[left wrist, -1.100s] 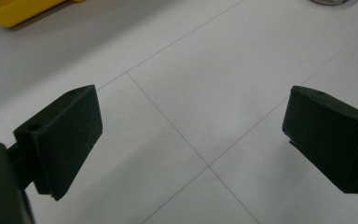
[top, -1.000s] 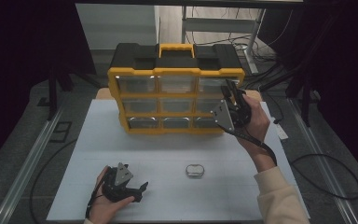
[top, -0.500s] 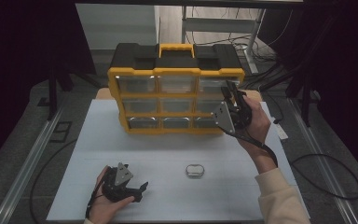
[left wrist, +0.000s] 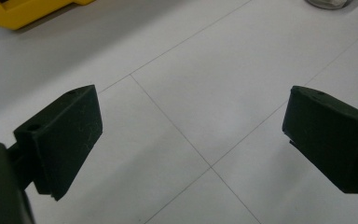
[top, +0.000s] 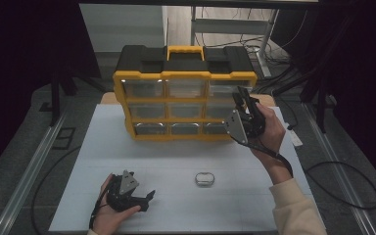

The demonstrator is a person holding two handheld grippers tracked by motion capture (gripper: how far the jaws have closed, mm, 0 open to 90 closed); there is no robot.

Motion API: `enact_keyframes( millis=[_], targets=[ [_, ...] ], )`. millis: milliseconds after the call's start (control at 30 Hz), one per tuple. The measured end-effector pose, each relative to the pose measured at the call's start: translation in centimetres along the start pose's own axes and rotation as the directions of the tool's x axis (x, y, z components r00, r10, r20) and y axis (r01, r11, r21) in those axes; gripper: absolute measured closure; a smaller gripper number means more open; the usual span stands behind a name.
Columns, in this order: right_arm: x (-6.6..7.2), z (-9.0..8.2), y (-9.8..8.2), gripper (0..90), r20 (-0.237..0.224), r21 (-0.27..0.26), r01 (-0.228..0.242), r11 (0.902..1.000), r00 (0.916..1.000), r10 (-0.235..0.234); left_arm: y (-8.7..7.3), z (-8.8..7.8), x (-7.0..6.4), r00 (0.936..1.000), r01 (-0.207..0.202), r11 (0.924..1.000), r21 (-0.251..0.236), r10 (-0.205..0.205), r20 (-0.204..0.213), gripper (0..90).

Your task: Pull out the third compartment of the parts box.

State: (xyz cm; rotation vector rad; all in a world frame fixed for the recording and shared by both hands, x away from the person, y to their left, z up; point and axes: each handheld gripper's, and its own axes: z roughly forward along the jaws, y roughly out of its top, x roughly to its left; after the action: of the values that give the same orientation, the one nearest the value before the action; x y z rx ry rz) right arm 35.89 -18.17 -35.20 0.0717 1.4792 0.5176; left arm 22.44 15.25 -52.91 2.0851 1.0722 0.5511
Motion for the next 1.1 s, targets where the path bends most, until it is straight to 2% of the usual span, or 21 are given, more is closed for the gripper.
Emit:
enact_keyframes(
  millis=[1100],
  targets=[
    [0.0,-1.8,-0.2,71.7,0.013,-0.037,0.007,0.9993,0.9999,-0.006,0.0,-0.2,0.2,0.9999,0.014,0.9998,-0.013,-0.014,0.000,5.3]
  ],
)
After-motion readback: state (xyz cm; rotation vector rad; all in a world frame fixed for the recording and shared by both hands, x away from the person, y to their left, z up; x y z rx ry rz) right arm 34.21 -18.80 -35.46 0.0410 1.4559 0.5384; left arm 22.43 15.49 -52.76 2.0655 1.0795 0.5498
